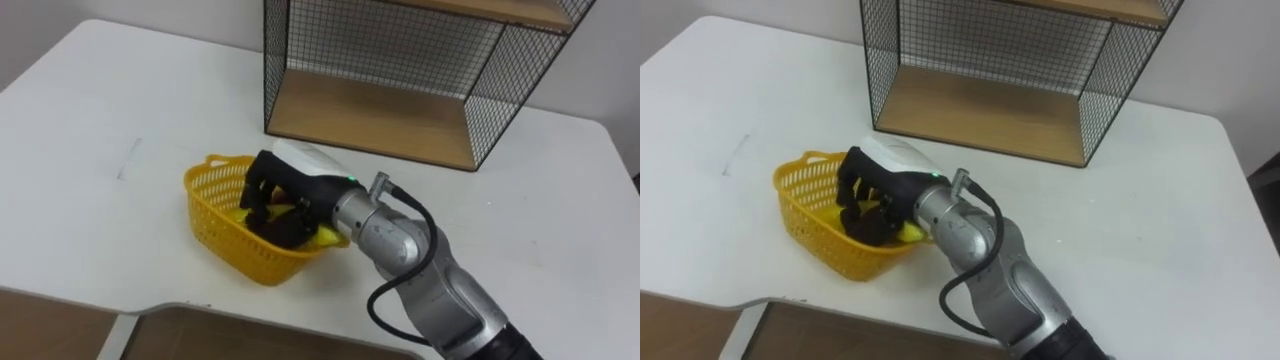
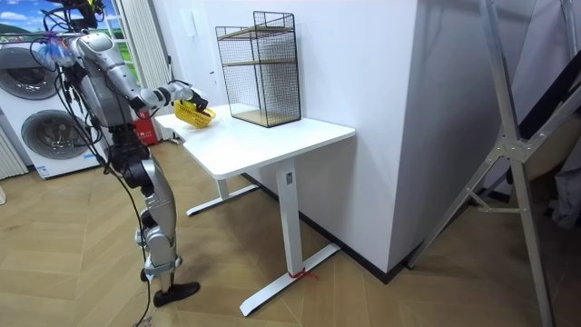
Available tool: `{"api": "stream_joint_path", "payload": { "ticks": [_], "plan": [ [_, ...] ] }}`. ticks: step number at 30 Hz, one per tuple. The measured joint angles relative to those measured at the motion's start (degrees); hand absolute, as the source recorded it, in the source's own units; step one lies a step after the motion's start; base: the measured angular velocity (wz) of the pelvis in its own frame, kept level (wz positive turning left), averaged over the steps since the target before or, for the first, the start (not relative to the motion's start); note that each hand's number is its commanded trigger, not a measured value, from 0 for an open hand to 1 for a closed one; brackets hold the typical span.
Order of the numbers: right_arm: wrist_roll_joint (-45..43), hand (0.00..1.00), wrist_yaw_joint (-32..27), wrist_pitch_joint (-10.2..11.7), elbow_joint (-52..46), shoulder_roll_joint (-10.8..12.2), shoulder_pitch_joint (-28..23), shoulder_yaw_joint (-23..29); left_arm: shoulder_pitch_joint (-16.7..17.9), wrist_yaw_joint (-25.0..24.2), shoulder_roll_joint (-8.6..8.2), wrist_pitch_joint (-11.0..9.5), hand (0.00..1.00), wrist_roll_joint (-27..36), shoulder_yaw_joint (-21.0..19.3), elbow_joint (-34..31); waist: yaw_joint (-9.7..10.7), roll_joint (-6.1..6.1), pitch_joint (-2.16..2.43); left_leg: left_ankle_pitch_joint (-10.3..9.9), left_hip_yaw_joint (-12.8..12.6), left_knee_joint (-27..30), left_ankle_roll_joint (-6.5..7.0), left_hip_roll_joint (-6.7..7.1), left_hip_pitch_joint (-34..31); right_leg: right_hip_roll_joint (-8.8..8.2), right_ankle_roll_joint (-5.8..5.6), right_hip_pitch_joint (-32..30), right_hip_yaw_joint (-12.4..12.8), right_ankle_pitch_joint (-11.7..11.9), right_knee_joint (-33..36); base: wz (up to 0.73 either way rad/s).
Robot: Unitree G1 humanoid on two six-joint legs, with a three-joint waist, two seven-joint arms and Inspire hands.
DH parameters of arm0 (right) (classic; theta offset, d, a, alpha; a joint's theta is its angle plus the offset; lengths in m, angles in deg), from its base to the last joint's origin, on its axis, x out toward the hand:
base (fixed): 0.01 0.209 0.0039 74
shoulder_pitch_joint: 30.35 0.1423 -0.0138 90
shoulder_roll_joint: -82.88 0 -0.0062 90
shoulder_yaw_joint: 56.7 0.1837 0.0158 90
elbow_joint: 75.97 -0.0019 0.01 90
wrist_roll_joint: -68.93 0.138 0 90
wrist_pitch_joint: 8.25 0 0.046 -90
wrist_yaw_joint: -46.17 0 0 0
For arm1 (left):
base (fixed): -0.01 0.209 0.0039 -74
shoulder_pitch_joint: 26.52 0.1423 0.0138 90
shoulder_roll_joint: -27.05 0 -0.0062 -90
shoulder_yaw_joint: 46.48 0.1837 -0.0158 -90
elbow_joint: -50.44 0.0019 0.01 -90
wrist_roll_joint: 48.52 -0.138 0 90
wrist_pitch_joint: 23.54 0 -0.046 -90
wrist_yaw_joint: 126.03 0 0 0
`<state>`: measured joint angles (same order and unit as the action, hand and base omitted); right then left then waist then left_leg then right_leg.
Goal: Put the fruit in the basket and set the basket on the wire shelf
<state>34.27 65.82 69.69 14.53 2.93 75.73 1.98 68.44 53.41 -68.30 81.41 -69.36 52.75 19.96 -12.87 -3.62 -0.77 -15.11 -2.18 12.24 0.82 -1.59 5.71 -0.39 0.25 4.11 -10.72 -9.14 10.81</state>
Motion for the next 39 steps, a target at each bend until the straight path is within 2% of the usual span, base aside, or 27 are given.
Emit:
{"api": "stream_joint_path", "payload": {
  "ticks": [3,10,20,24,25,30,35,39],
  "plan": [
    [-0.7,0.00,-0.7,0.0,0.7,0.0,0.1,-0.1,0.0,0.1,-0.02,0.1,0.00,0.0,0.0,0.0,0.0,0.01,-0.01,0.3,0.1,-0.1,0.07,0.18,0.0,-0.25,0.00,0.0,-0.3,0.0,0.2,0.05],
    [-8.7,0.00,-3.3,-0.1,1.9,-0.1,-0.5,-0.1,0.0,0.4,-0.07,0.1,0.00,0.0,0.0,-0.6,0.1,0.03,-0.02,0.6,0.5,0.1,0.17,0.46,-0.1,-0.49,-0.04,-0.2,-0.4,0.0,0.9,0.02],
    [-9.1,0.00,-1.9,-0.7,0.8,-0.4,-0.5,1.7,0.0,-0.2,-0.02,0.1,0.00,0.0,-0.1,-0.7,0.2,-0.29,0.23,0.6,0.4,-0.2,0.18,0.43,-0.2,-0.47,-0.04,-0.6,-0.2,0.0,1.0,0.00],
    [-6.1,0.00,-2.0,-1.7,0.4,-0.4,-0.4,2.8,0.0,0.0,-0.01,0.0,0.00,0.1,0.0,-0.5,0.4,-0.30,0.32,0.6,0.5,-0.2,0.18,0.42,-0.2,-0.48,-0.05,-0.5,-0.3,0.0,1.0,0.00],
    [-4.2,0.00,-2.0,-1.8,0.4,-0.5,-0.4,3.6,0.1,0.3,0.00,0.0,0.00,0.1,0.0,-0.3,0.6,-0.35,0.47,0.6,0.5,-0.2,0.19,0.42,-0.1,-0.51,-0.05,-0.5,-0.4,0.0,1.0,0.00],
    [4.2,0.00,-2.1,-2.0,-0.2,-1.7,-0.5,6.4,1.4,1.3,-0.02,-0.2,0.00,0.1,-0.1,1.2,3.2,-0.41,0.59,0.6,0.4,0.4,0.19,0.42,0.3,-0.52,-0.05,-0.1,-0.1,0.0,1.0,-0.02],
    [7.7,0.00,-2.5,-2.5,-3.1,-2.9,-0.5,9.9,1.7,0.9,-0.37,-0.2,0.00,0.1,-0.3,2.8,3.8,-0.33,0.55,0.6,-0.8,-0.5,0.20,0.29,0.9,-0.41,-0.04,-0.2,0.7,0.1,1.1,-0.13],
    [10.7,0.00,-3.3,-2.5,-5.5,-2.9,-0.5,11.3,1.8,0.9,-0.55,-0.3,0.00,0.1,-1.2,2.8,3.9,-0.40,0.60,0.6,-1.0,-0.5,0.19,0.23,1.0,-0.26,-0.02,-0.3,1.0,0.1,1.2,-0.02]
  ]
}}
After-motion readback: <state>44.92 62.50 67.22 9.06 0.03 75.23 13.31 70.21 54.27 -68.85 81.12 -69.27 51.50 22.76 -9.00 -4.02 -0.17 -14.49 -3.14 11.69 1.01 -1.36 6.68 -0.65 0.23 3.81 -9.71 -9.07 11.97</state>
